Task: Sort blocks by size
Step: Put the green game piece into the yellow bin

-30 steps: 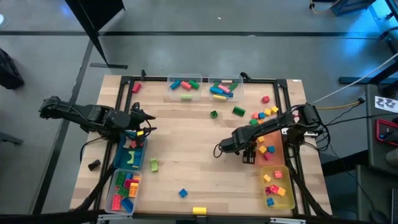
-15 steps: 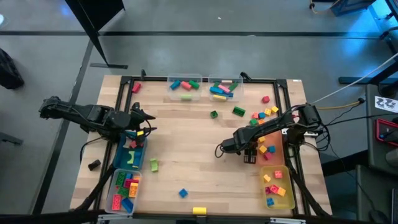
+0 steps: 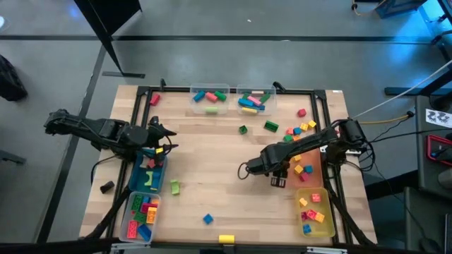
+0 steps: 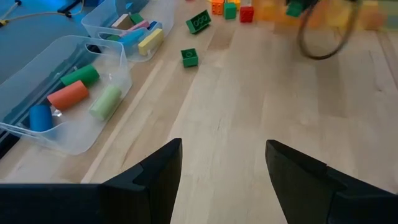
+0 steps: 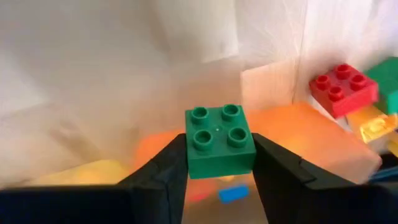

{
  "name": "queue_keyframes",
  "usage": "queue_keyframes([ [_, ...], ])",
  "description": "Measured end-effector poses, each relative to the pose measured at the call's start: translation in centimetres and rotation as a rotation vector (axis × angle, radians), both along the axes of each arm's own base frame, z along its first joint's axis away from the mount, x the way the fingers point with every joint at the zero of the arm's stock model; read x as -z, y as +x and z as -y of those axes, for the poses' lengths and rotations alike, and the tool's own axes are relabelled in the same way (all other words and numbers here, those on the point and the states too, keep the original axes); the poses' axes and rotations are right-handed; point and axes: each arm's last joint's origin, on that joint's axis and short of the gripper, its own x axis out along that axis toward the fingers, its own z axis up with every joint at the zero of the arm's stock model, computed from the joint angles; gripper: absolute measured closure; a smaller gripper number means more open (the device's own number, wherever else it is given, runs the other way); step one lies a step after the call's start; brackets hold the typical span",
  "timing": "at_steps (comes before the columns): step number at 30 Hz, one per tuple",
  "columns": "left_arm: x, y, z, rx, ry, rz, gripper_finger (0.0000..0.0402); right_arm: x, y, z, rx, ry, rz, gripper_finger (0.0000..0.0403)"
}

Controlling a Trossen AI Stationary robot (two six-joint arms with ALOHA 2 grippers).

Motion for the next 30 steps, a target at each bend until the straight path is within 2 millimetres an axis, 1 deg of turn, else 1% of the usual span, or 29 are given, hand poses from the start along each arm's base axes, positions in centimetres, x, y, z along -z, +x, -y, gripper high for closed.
queue_keyframes([
  [3, 0.0, 0.0, 0.0, -0.015, -0.023, 0.008, 0.0186, -2.4, 0.7, -1.9, 0.019, -0.007, 0.058, 0.025],
  [6, -0.1, 0.0, 0.0, -0.017, -0.028, 0.015, 0.0186, -4.3, 0.9, -4.6, 0.049, -0.008, 0.134, 0.0255],
  [8, -0.2, 0.2, 0.0, -0.017, -0.032, 0.032, 0.0186, -5.3, 0.5, -6.7, 0.074, -0.008, 0.173, 0.0255],
  [10, -0.2, 0.4, 0.1, -0.016, -0.033, 0.042, 0.0186, -5.9, -0.3, -8.9, 0.11, -0.013, 0.199, 0.0251],
  [12, -0.3, 0.7, 0.2, -0.009, -0.026, 0.053, 0.0186, -6.1, -1.6, -11.1, 0.154, -0.025, 0.209, 0.0248],
  [16, -0.4, 1.8, 0.5, 0.05, -0.015, 0.066, 0.0186, -6.1, -5.0, -15.3, 0.243, -0.05, 0.2, 0.0251],
  [20, -0.3, 3.5, 1.2, 0.163, -0.026, 0.078, 0.0186, -6.1, -8.2, -18.3, 0.349, -0.089, 0.212, 0.0252],
  [23, 0.2, 5.1, 1.8, 0.254, -0.045, 0.077, 0.0186, -6.0, -10.3, -19.8, 0.409, -0.113, 0.221, 0.0248],
  [26, 1.0, 6.8, 2.4, 0.363, -0.059, 0.057, 0.0186, -5.5, -12.0, -20.8, 0.446, -0.132, 0.226, 0.0247],
  [30, 2.3, 8.9, 3.9, 0.54, -0.08, 0.044, 0.0186, -4.7, -13.4, -21.6, 0.428, -0.133, 0.26, 0.0246],
])
